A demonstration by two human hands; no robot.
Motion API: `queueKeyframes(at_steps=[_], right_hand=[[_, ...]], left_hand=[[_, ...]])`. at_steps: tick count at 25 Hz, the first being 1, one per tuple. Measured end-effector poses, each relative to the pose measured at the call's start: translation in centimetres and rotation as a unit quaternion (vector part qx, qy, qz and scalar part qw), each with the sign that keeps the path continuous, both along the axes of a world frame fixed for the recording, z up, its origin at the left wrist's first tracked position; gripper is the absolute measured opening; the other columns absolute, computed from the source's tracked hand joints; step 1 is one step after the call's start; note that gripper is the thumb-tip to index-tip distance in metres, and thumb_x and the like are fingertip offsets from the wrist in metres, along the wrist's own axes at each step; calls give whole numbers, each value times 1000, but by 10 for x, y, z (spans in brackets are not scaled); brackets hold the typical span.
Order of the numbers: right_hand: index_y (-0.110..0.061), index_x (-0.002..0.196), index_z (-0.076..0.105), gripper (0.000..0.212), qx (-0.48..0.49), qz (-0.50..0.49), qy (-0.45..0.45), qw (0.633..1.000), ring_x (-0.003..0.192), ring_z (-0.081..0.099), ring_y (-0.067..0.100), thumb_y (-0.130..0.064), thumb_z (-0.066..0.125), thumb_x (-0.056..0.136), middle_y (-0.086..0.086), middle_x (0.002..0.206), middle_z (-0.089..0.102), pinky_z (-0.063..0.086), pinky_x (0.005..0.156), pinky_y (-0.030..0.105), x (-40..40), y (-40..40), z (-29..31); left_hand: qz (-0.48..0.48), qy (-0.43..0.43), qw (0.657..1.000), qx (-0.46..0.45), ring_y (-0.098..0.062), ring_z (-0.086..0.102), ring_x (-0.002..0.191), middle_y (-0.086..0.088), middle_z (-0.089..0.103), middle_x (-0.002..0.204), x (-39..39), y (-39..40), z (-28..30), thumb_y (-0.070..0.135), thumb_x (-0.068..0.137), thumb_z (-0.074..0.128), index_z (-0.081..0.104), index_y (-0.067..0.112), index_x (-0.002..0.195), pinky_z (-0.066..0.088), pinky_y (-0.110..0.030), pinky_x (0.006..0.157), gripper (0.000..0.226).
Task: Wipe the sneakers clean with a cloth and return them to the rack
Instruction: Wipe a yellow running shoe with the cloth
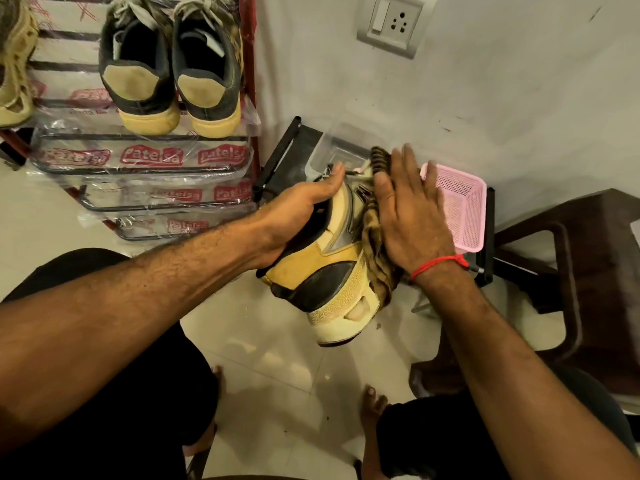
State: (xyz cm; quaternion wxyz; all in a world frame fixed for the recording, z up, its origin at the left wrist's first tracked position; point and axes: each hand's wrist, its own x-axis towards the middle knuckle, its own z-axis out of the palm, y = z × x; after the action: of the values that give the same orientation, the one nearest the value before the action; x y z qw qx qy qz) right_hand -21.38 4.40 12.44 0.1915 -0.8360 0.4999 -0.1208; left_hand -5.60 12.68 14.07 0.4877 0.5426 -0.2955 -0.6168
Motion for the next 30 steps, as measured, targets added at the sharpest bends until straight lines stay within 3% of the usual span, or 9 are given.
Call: queueKeyframes(at_steps=[3,7,11,15,20,25,27,30], right_hand=[[-19,161,10,59,37,-48,-36,998,154,-11,27,-47,17,108,-1,169,1,-3,125,51,-8,-15,-4],[-11,159,15,72,25,-4,-62,998,155,0,21,-53,11,101,7,168,12,-1,126,45,8,13,-7],[-15,160,-4,78,5,78,11,997,154,-10,23,-62,7,99,5,168,-8,1,126,45,28,68,2],[-11,159,-8,93,-72,131,87,985,154,-13,26,-74,7,94,9,167,-15,2,126,45,36,103,6],[-12,159,-9,91,-66,121,60,989,153,-17,23,-73,6,93,6,167,-17,3,126,45,37,98,-5],[-17,161,2,77,-65,84,-35,994,155,-11,18,-62,6,99,0,169,-4,2,126,45,32,59,-6],[-20,159,18,71,-68,52,-40,996,155,-2,18,-58,7,100,-3,168,10,1,126,47,18,25,-4],[-25,147,45,59,0,-16,-31,999,153,17,21,-52,15,104,-3,161,33,8,124,55,-5,-18,-3]], left_hand=[[-8,-18,1000,11,-22,71,111,-8,77,113,-4,0,-2,49,105,44,74,16,113,51,-32,104,46],[20,12,1000,15,-23,74,104,-9,78,109,2,-2,-6,51,104,48,79,16,103,51,-40,105,47],[68,62,996,19,-26,74,103,-10,77,109,18,-4,-9,55,102,49,80,15,106,56,-39,95,51],[63,98,993,6,-29,65,125,-15,68,132,36,-9,-7,61,101,45,66,8,133,44,-46,114,66],[58,35,998,-18,-20,67,121,-7,73,126,30,-6,-4,55,106,37,67,11,130,48,-37,107,58],[4,36,999,-34,-21,70,115,-8,75,120,17,-1,-2,50,107,38,70,13,124,51,-39,103,53],[-25,8,998,-51,-22,71,113,-10,75,118,10,2,-6,47,106,39,70,9,123,52,-38,103,52],[-72,-41,995,-47,-17,75,98,-9,79,104,-4,6,-8,49,97,44,75,7,106,55,-25,90,53]])
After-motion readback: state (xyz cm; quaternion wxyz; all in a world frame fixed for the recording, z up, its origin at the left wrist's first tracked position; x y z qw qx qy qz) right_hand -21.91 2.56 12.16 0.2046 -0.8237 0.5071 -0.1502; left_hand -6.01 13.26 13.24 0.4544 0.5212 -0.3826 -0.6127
